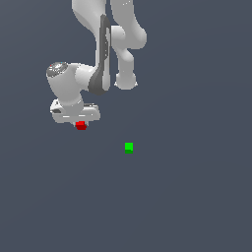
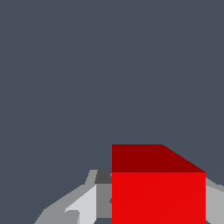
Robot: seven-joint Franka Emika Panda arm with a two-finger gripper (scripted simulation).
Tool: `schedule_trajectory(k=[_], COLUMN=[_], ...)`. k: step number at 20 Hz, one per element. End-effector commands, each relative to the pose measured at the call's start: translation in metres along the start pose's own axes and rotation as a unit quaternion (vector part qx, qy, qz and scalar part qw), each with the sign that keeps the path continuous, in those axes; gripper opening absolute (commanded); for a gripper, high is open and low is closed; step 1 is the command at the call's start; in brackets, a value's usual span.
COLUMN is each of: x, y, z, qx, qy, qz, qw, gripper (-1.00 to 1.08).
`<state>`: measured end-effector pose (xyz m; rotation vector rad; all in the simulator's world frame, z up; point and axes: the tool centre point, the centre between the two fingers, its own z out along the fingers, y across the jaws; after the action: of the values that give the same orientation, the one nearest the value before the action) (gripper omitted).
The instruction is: Stack the red cube on top of the green cube.
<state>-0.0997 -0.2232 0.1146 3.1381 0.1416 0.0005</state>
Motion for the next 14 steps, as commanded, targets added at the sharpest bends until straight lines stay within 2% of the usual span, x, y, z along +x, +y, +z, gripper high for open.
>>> schedule_trajectory(k=[1, 8, 14], x=[0.002, 0.016, 0.04], y=[-0.004, -0.039, -0.094], z=[0.001, 0.008, 0.02], qx=[0.0, 0.0, 0.0], qy=[0.0, 0.0, 0.0], qz=[0.0, 0.0, -0.001], qw=[1.0, 1.0, 1.0], gripper=[-1.0, -1.0, -1.0])
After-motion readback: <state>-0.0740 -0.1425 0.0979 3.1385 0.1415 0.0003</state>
